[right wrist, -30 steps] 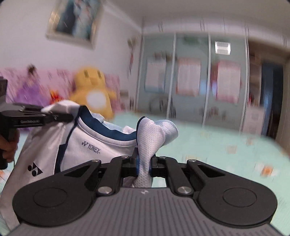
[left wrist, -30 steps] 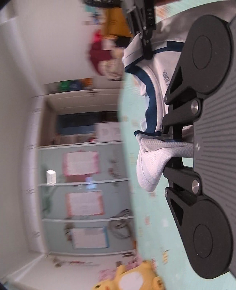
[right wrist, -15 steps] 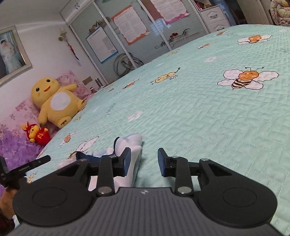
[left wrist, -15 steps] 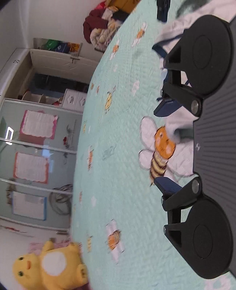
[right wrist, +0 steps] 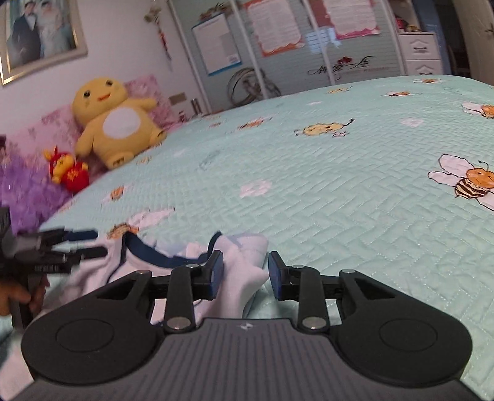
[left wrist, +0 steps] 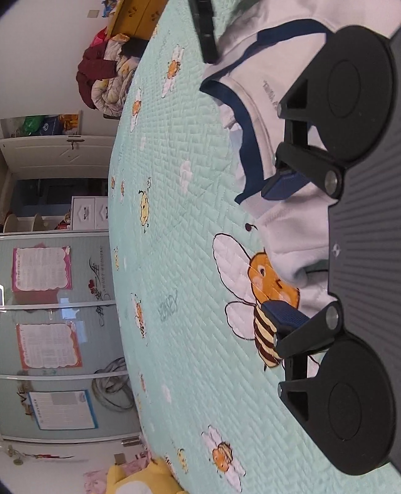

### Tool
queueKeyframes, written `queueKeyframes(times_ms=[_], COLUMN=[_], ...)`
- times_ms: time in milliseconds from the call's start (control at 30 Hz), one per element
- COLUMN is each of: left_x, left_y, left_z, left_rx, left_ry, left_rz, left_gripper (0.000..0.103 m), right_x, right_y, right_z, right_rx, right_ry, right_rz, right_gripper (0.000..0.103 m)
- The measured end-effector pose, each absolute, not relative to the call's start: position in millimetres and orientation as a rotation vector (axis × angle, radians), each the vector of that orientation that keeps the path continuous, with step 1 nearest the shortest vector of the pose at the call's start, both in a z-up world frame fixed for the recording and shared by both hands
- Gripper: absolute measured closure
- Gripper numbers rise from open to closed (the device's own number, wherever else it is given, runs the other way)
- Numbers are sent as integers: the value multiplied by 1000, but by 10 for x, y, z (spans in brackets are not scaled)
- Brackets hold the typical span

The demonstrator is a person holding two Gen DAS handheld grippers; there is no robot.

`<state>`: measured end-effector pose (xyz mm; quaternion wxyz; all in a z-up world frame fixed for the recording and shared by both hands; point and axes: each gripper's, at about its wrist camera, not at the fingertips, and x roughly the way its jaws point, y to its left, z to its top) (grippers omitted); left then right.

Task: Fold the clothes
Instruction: 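Lower the held white shirt onto the quilt and open the left gripper, then spread the white shirt flat on the quilt with both open grippers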

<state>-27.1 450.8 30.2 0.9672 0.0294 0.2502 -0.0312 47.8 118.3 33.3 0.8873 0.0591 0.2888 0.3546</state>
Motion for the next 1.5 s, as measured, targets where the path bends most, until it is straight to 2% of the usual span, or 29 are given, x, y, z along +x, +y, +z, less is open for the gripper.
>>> queueKeyframes(times_ms=[100,167,200,233,367,500,567,633,700,733,767,833,867,967,1167,1367,1500], left_x=[-268,-264,-254,-248,-305,-287,-244,-157,-109,-159,-231,-388,-479,-737,-1189,-1474,-1473], left_y=[4493,4462,4454,4455,4506,4531,4537,4549,4558,4579,4607,4647,4654,4635,4272,4024,3953], left_z=[316,301,286,280,370,375,337,260,230,259,300,392,449,607,642,503,337], left_rx=[58,78,85,90,68,75,79,51,46,37,24,4,-1,-37,-37,-43,-25], left_ry=[497,500,508,510,449,406,407,465,511,488,452,389,365,333,443,528,584], left_rz=[-85,-96,-94,-84,-26,53,83,66,79,106,131,184,211,226,69,9,4], left_gripper=[52,72,79,90,99,99,99,95,81,61,45,35,31,31,30,30,30], right_x=[408,360,346,333,292,224,319,497,618,620,608,576,559,531,431,478,625], right_y=[1218,1280,1320,1360,1500,1546,1620,1682,1644,1550,1439,1193,1068,802,682,858,792], right_z=[323,332,335,337,409,566,500,359,295,336,392,443,463,358,30,8,-56], right_rx=[62,5,-24,-52,-169,-188,-194,-187,-133,-73,-6,113,172,304,595,629,795], right_ry=[571,543,538,534,472,340,363,469,545,534,513,509,511,617,800,814,833], right_rz=[748,765,774,781,769,731,712,714,706,690,670,629,608,587,697,726,715], right_gripper=[83,93,94,96,101,101,100,98,94,90,87,68,66,66,64,65,65])
